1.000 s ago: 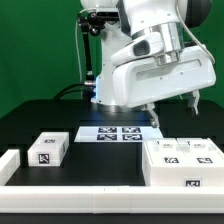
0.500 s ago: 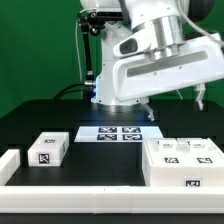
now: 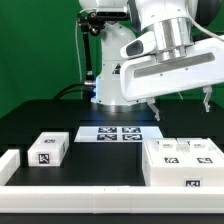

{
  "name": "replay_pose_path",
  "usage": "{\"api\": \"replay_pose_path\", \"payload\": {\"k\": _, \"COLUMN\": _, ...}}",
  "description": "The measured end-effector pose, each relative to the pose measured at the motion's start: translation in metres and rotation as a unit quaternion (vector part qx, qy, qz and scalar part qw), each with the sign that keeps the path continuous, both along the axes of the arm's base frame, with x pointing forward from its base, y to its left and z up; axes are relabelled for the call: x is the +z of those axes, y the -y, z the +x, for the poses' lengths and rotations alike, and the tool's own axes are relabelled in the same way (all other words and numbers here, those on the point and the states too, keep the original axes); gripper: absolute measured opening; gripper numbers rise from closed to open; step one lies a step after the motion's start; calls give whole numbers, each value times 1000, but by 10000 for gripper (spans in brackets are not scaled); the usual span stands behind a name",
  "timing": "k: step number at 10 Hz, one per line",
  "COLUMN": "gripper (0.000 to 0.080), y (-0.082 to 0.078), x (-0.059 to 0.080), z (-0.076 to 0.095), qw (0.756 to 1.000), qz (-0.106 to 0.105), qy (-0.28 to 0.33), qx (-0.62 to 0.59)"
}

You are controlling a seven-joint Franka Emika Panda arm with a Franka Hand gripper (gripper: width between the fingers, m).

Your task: Assemble cabinet

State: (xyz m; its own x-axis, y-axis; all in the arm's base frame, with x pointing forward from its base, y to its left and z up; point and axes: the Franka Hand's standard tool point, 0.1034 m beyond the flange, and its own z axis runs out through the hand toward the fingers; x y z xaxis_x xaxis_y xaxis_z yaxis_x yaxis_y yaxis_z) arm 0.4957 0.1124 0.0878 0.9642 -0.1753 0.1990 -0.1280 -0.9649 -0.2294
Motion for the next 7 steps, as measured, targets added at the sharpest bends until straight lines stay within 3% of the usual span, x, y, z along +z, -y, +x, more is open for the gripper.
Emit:
{"api": "replay_pose_path", "payload": {"k": 1, "gripper": 649, "y": 1, "x": -2, "z": 0, "qw": 1000, "qz": -1, "qy": 0, "qx": 3}}
{"api": "replay_pose_path", "payload": {"k": 3, "gripper": 649, "y": 15, "x": -23, "z": -1, "qw": 1000, "qz": -7, "qy": 1, "qx": -5}}
{"api": "replay_pose_path", "payload": {"k": 7, "gripper": 649, "y": 12, "x": -28, "z": 0, "qw": 1000, "qz": -19, "qy": 21, "qx": 3}}
